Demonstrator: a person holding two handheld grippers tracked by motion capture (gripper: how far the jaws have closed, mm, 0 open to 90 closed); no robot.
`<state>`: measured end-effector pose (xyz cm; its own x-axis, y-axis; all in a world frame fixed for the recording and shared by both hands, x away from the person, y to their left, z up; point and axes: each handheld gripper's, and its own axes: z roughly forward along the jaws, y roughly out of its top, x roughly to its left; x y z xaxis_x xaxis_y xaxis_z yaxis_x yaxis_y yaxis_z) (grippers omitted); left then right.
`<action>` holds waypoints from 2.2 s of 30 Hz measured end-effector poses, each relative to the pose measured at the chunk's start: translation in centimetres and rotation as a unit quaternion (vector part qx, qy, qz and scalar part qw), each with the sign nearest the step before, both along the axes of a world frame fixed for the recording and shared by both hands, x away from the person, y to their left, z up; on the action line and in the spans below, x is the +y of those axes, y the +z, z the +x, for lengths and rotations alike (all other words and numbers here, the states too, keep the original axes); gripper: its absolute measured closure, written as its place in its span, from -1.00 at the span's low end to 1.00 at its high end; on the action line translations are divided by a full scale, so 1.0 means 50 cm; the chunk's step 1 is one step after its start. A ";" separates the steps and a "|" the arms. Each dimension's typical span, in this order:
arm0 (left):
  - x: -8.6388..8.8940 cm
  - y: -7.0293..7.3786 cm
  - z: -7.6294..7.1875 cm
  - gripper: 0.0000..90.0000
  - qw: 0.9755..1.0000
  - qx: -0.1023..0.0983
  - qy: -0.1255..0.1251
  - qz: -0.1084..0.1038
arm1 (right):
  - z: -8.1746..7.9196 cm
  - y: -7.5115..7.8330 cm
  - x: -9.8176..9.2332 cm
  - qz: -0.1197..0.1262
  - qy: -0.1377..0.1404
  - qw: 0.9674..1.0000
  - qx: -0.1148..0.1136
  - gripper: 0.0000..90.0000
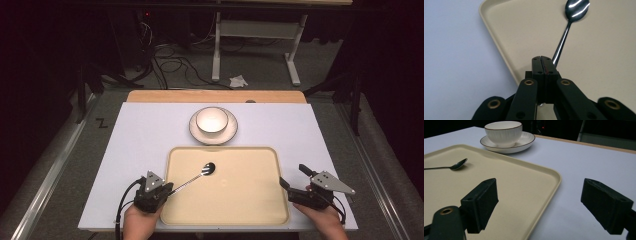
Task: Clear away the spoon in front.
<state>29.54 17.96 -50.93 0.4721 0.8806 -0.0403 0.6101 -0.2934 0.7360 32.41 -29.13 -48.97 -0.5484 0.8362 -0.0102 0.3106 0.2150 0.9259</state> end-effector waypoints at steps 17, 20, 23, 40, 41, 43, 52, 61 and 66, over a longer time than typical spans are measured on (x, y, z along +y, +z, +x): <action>-0.016 -0.010 -0.001 1.00 0.999 0.034 -0.023 0.009 | 0.000 0.000 -0.001 0.000 -0.001 1.000 0.003 -0.67; -0.026 -0.009 -0.007 1.00 0.999 0.037 -0.037 0.011 | 0.000 -0.001 -0.001 0.002 -0.003 1.000 0.005 -0.67; -0.037 -0.008 -0.011 1.00 0.998 0.037 -0.050 0.015 | 0.001 -0.001 -0.001 -0.001 -0.002 1.000 0.003 -0.67; -0.075 -0.003 -0.021 1.00 0.996 0.039 -0.085 0.011 | 0.002 -0.004 0.001 -0.002 0.000 1.000 0.004 -0.67; -0.069 0.000 -0.017 1.00 0.996 0.037 -0.077 -0.002 | 0.002 -0.004 0.001 -0.002 0.000 1.000 0.004 -0.67; -0.061 0.003 -0.009 1.00 0.997 0.036 -0.067 -0.019 | 0.002 -0.003 0.002 -0.003 0.001 1.000 0.002 -0.67; -0.115 0.033 0.068 1.00 0.998 0.020 -0.054 -0.035 | 0.004 -0.002 -0.004 0.000 0.000 1.000 0.000 -0.67; -0.166 0.002 0.121 1.00 0.997 0.044 -0.047 -0.035 | 0.001 -0.001 -0.010 0.004 -0.003 1.000 0.000 -0.67; -0.164 -0.007 0.128 1.00 0.997 0.051 -0.041 -0.029 | 0.001 0.001 -0.014 0.004 -0.005 1.000 -0.002 -0.67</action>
